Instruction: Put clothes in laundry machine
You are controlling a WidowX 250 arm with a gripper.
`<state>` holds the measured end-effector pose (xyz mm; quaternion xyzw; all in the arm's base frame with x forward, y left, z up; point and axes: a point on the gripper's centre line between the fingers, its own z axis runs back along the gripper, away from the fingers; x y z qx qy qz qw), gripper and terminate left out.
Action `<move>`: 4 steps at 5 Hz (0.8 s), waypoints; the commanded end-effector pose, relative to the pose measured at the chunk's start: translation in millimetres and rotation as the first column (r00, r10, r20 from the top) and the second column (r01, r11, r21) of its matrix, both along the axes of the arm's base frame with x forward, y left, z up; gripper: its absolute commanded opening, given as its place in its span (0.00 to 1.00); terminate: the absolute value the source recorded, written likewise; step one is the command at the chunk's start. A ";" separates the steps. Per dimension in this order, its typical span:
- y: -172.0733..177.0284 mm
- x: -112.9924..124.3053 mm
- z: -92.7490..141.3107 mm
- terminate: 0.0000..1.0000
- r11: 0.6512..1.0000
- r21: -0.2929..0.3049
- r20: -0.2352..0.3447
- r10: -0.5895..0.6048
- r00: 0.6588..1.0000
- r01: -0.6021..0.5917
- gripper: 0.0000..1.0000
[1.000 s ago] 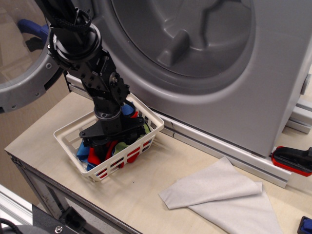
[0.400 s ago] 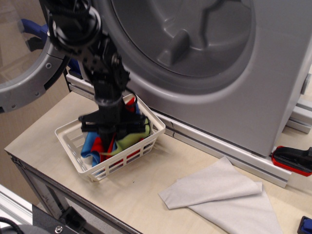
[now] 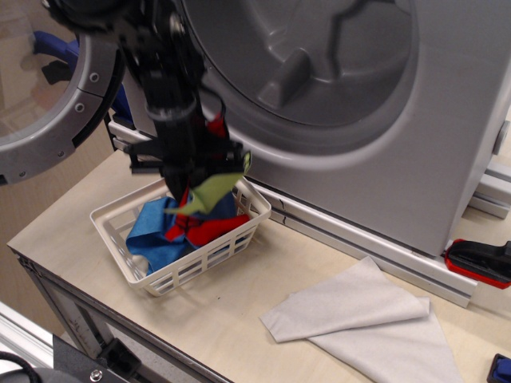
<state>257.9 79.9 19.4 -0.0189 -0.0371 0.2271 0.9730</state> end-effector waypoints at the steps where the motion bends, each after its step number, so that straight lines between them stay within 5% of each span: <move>1: -34.8 3.9 71.6 0.00 0.947 0.035 0.212 -0.319 0.924 0.319 0.00; 4: -60.5 71.5 104.0 0.00 0.961 0.054 0.426 -0.269 0.864 0.272 0.00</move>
